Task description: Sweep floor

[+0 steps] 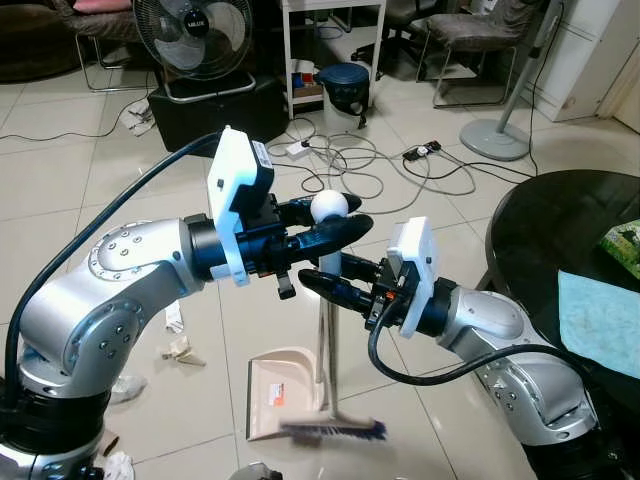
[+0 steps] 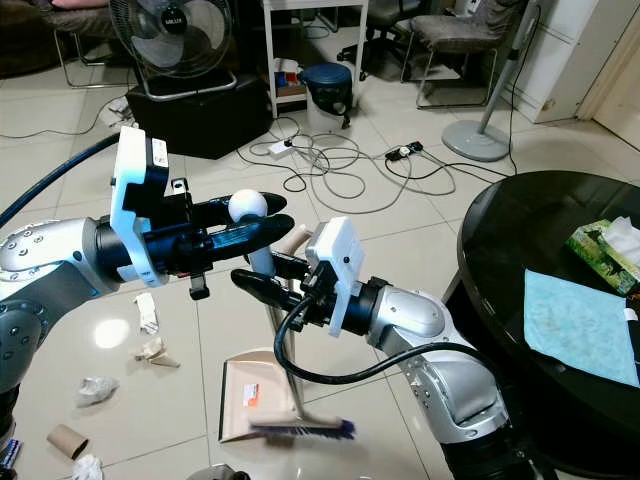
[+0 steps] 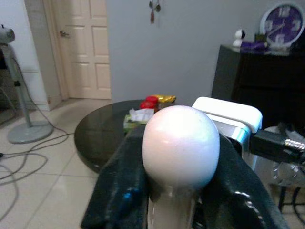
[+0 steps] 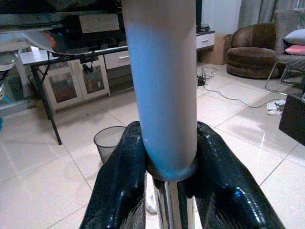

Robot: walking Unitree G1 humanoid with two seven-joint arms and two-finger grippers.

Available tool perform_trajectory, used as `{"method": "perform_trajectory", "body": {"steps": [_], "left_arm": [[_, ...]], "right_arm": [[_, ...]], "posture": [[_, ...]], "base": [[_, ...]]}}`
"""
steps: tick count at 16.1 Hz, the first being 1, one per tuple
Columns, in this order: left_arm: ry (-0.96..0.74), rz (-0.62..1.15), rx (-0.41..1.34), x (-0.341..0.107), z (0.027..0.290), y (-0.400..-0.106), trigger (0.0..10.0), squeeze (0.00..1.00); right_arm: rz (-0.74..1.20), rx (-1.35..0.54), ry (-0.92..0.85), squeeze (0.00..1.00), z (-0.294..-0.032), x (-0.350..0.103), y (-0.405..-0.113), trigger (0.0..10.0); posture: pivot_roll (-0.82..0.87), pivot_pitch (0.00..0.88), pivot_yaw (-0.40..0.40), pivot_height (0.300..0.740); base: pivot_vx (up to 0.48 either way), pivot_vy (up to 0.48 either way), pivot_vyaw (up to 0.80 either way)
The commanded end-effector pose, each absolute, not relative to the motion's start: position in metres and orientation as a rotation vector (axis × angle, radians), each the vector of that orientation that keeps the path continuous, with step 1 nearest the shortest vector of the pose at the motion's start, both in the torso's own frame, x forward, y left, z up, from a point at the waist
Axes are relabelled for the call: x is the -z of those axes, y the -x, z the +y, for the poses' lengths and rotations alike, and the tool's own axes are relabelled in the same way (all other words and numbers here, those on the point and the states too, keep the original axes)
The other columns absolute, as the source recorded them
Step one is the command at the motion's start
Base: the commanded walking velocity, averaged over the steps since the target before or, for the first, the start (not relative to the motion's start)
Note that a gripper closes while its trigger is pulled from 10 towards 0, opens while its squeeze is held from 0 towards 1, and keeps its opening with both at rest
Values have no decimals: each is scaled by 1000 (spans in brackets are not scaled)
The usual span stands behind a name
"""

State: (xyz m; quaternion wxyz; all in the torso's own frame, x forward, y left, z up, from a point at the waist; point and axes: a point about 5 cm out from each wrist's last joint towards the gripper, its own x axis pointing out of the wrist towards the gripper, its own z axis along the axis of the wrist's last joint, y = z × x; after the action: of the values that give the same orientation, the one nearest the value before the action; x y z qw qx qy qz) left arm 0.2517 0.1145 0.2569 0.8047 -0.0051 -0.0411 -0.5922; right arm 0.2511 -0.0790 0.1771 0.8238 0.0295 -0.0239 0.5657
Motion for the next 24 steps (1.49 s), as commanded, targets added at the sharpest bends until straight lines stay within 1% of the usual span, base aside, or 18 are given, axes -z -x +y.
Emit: {"method": "perform_trajectory", "body": {"steps": [1,4,5,6,10,17,22,24], "left_arm": [[16,-104,1293,-263,116,-249,10000,1000],[-3,-119,1267,-263,118,-252,10000,1000],[-17,-116,1272,-262,119,-252,10000,729],[-22,-115,1280,-261,119,-252,10000,0],[23,-131,1329,-260,119,-260,10000,0],[32,-132,1469,-260,110,-263,10000,0],[40,-129,1477,-257,106,-262,10000,0],[45,-133,1482,-255,100,-261,10000,0]], "right_arm": [[-97,-1202,-61,0,-84,-189,-252,0],[-100,-1224,-63,0,-85,-192,-250,0],[-101,-1229,-61,0,-86,-192,-250,0],[-103,-1232,-62,0,-87,-193,-249,0],[-107,-1261,-60,0,-92,-196,-246,0],[-129,-1267,-81,0,-103,-204,-241,0],[-130,-1272,-88,0,-106,-206,-240,0],[-120,-1279,-83,0,-106,-205,-239,0]], "posture": [[-90,46,34,740],[-90,46,33,740],[-90,47,32,740],[-90,47,32,740],[-92,42,42,740],[-106,41,55,740],[-108,38,53,740],[-107,37,49,740]], "base": [[0,0,0],[0,0,0],[0,0,0],[0,0,0],[0,0,0],[0,0,0],[0,0,0],[0,0,0]]}}
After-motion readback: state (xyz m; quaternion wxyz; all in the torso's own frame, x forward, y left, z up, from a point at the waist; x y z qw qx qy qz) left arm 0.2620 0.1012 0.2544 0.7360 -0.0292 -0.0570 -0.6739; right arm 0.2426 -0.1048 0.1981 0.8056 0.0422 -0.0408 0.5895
